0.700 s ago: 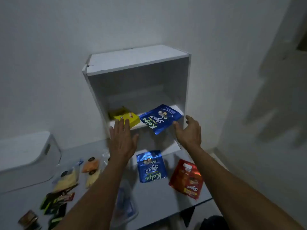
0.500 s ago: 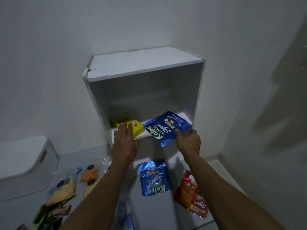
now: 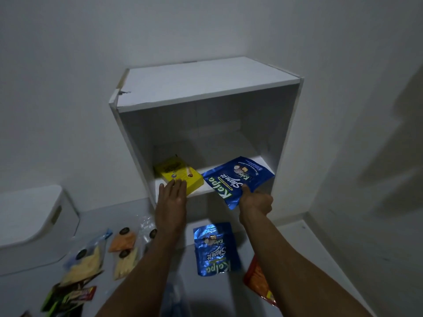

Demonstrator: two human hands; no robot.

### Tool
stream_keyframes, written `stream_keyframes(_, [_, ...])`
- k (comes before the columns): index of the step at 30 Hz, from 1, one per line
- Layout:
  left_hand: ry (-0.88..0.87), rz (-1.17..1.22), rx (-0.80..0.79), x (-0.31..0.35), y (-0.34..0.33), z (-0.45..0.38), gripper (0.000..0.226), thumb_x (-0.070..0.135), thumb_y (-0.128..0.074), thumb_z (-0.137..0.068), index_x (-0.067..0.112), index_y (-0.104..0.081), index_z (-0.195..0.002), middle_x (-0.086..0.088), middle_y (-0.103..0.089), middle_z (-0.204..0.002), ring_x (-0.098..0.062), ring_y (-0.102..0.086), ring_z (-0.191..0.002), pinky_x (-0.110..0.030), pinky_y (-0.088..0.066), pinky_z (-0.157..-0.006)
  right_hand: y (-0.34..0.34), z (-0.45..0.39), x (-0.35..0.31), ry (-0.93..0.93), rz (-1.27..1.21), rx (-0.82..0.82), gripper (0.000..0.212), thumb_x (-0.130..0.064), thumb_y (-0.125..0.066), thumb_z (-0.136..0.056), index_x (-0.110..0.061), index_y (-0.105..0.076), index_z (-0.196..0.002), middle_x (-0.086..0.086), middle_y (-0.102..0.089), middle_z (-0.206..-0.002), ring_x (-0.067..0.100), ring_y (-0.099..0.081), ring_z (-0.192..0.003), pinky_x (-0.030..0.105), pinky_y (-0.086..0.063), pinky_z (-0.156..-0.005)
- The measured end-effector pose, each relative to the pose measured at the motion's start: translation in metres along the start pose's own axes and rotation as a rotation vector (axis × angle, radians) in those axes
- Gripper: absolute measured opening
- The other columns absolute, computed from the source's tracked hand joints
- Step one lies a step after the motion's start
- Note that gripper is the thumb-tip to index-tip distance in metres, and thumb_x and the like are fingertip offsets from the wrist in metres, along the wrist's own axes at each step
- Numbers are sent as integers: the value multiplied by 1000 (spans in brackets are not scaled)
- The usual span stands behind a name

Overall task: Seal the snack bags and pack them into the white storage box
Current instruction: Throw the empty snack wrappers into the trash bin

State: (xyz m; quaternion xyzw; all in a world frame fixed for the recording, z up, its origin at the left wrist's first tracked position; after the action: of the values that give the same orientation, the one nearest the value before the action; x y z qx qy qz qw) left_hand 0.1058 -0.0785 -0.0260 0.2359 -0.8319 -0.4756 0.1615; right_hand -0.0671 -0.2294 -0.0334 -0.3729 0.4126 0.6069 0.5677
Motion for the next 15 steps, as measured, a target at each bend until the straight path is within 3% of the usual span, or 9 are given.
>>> stream_keyframes(2, [-27, -22, 51, -2, 3, 1, 57, -9, -80, -64, -3, -65, -119, -23, -66, -118, -39, -62, -110, -52, -42, -104, 5, 1, -2, 29, -13, 10, 27, -24, -75, -87, -15, -60, -67, 7, -67, -79, 23, -64, -70, 34, -56, -71])
stream_keyframes(7, [-112, -60, 126, -1, 8, 5, 51, -9, -79, -66, -7, -64, -115, -26, -66, -112, -40, -62, -103, -44, -37, -98, 26, 4, -6, 102, -27, 21, 11, -24, -73, -88, -14, -71, -84, 2, -66, -77, 17, -63, -66, 25, -50, -63])
stream_keyframes(9, [-109, -39, 162, 1, 14, 9, 48, -9, -76, -70, -7, -63, -116, -26, -65, -113, -40, -61, -103, -45, -35, -100, 36, 6, -7, 144, -45, 10, 14, -25, -71, -90, -18, -68, -78, -4, -64, -71, 13, -62, -63, 24, -50, -61])
stream_keyframes(12, [-93, 27, 244, 9, 29, 22, 34, 7, -59, -89, -4, -60, -121, -25, -63, -117, -39, -60, -106, -47, -32, -105, 52, 13, -11, 221, -41, -2, 19, -28, -69, -91, -20, -66, -74, -4, -65, -70, 13, -64, -65, 29, -55, -63])
stream_keyframes(15, [-41, 164, 252, 25, 52, 31, 40, 25, -41, -98, 0, -59, -124, -21, -62, -120, -38, -58, -110, -53, -34, -107, 77, 21, -24, 319, 13, 18, 20, -33, -67, -92, -18, -67, -79, 3, -68, -77, 21, -67, -71, 31, -55, -65])
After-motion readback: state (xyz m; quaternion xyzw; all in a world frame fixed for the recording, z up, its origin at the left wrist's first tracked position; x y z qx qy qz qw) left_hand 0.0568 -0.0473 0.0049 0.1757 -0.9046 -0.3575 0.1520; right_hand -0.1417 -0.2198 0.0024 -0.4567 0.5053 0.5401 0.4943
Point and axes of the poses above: each hand's wrist, its own z-axis away from the middle knuckle, its own y-axis out of the back of the hand, x = y × z, the point moved 5 cm from there along -z, towards the middle knuckle
